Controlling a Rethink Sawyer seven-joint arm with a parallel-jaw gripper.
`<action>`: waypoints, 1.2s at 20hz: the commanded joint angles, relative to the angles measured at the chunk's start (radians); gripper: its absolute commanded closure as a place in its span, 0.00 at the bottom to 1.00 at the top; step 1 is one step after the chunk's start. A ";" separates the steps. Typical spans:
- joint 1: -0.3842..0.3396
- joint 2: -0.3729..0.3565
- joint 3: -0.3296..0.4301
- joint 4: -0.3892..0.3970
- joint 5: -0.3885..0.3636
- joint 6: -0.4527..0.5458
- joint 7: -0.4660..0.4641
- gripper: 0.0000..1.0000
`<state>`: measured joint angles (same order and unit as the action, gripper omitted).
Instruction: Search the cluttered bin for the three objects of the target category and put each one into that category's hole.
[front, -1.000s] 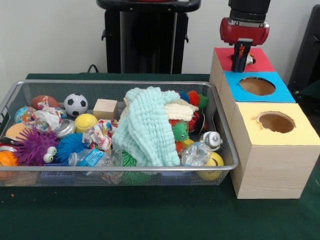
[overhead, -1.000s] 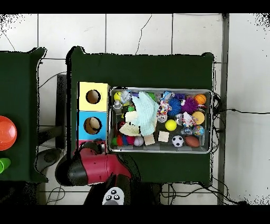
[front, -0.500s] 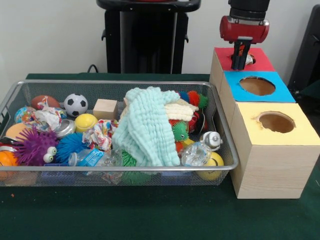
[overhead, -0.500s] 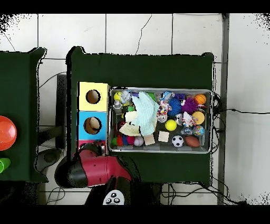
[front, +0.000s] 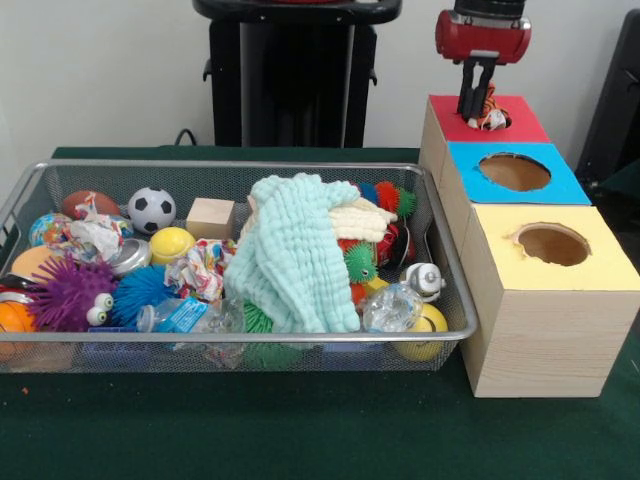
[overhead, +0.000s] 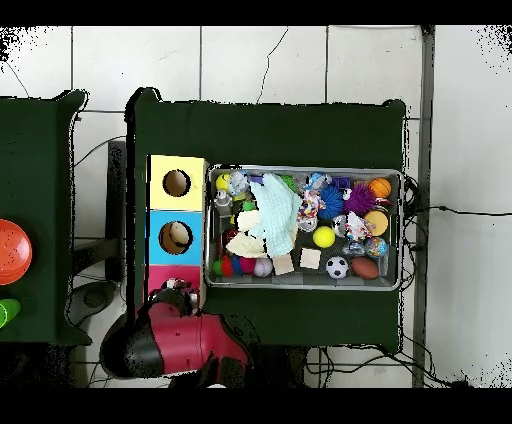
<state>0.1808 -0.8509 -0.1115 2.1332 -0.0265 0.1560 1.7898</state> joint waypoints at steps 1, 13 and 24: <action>0.027 0.017 0.015 0.103 -0.024 -0.060 0.183 1.00; 0.153 0.134 -0.012 0.178 0.044 -0.273 0.266 1.00; 0.151 0.285 0.006 0.128 0.075 -0.430 0.243 1.00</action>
<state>0.3288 -0.7401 -0.1911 2.2321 0.0229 -0.2462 1.7898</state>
